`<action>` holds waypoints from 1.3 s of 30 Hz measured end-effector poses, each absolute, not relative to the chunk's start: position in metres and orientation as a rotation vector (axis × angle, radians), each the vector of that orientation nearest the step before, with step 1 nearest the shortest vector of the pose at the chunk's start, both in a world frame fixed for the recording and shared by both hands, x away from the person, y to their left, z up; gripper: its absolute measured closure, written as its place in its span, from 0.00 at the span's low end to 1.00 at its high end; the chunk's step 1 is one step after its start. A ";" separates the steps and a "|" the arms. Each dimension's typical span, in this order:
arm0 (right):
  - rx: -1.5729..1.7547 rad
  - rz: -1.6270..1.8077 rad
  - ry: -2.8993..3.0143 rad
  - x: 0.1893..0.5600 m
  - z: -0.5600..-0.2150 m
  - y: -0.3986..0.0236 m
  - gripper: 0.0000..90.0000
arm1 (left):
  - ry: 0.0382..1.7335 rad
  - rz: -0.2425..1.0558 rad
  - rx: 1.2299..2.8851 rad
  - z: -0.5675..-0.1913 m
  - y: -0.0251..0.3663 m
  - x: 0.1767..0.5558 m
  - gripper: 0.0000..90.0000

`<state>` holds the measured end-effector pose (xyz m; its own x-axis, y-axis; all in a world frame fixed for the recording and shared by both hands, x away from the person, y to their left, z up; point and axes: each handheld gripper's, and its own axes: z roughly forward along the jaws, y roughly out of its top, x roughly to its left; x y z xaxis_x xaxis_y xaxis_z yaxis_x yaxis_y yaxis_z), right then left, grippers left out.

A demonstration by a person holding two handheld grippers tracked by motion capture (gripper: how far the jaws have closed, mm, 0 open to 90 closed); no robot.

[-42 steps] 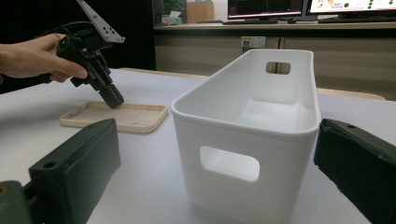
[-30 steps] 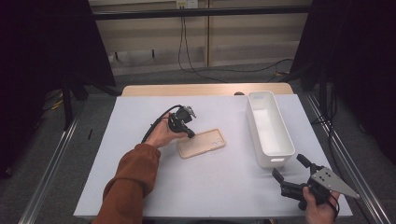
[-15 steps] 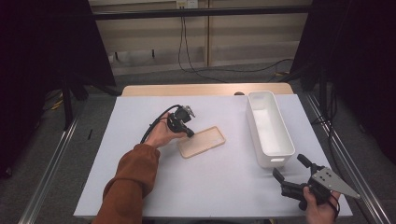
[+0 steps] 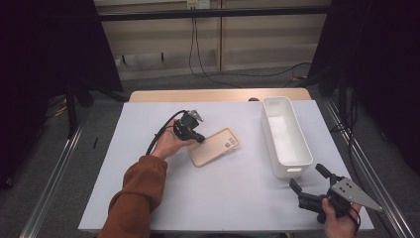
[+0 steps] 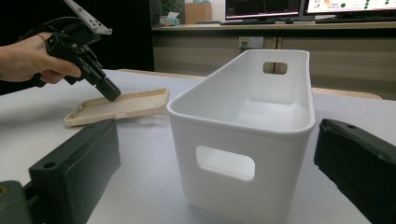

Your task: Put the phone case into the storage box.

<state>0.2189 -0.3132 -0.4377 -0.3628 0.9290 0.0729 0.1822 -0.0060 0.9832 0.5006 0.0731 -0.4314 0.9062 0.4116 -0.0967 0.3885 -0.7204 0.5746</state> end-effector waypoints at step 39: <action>1.173 1.423 1.604 0.219 -0.438 -0.313 0.00 | 0.636 0.262 2.138 -0.406 0.100 0.464 0.98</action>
